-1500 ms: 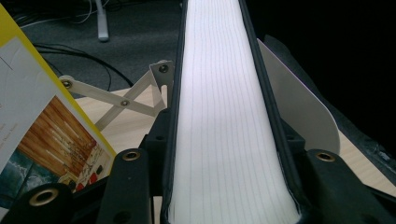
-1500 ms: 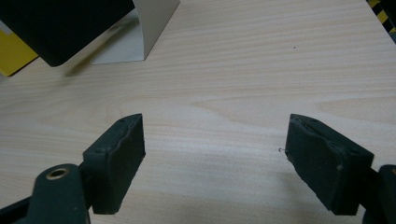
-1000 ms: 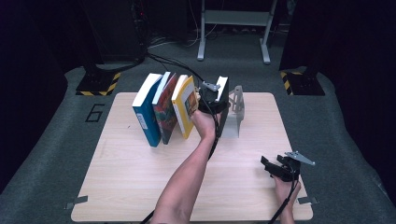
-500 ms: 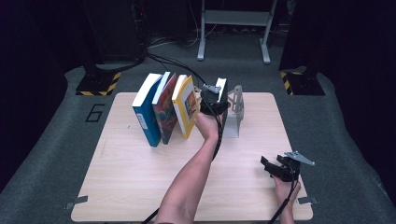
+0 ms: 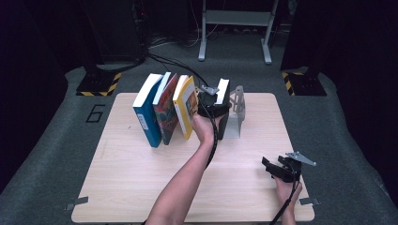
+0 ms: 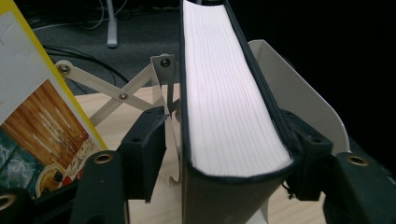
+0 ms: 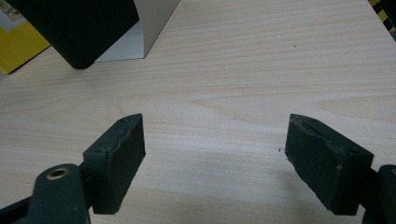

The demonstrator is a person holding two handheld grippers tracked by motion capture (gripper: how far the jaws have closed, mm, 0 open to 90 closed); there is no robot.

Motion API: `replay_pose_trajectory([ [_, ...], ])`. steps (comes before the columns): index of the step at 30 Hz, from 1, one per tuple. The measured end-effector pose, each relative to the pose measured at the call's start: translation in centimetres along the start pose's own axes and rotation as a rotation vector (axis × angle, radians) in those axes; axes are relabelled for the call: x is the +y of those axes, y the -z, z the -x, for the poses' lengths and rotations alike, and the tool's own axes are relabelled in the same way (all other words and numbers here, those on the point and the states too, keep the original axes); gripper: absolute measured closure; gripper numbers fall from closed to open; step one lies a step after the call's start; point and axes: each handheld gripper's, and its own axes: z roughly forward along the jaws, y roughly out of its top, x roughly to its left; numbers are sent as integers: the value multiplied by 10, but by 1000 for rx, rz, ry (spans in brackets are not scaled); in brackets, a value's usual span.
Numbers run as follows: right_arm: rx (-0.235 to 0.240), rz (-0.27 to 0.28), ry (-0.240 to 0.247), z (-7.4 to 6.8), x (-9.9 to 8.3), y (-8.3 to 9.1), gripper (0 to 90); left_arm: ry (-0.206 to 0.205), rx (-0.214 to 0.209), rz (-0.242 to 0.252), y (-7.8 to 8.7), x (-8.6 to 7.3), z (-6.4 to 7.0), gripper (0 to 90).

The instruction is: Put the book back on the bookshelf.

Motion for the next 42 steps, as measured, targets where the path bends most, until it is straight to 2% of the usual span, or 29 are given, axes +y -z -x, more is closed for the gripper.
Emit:
replay_pose_trajectory([
  [12, 7, -14, -13, 1, 1, -1, 193, -4, -103, 11, 35, -2, -18, 262],
  [13, 7, -13, -13, 1, 0, -1, 194, -27, -109, 3, 38, -3, -20, 253],
  [17, 5, -14, -14, 0, 0, -1, 192, -50, -147, -11, 47, -9, -24, 227],
  [19, 3, -16, -14, 1, 1, -1, 184, -49, -165, -11, 52, -14, -28, 220],
  [21, 5, -17, -10, 1, 1, -2, 171, -27, -183, -14, 56, -19, -30, 216],
  [28, -13, -33, 1, 0, 1, -3, 76, -42, -230, -30, 76, -38, -41, 184],
  [33, -31, -62, 24, -4, 2, -5, 51, -60, -240, -41, 94, -53, -50, 135],
  [37, -29, -70, 34, -4, 2, -6, 50, -64, -249, -45, 109, -69, -60, 116],
  [40, -22, -79, 38, -5, 2, -7, 50, -80, -245, -54, 119, -83, -68, 108],
  [41, -22, -81, 41, -5, 2, -7, 51, -97, -242, -59, 122, -86, -72, 105],
  [42, -21, -80, 47, -5, 2, -8, 52, -93, -240, -62, 125, -90, -76, 100],
])
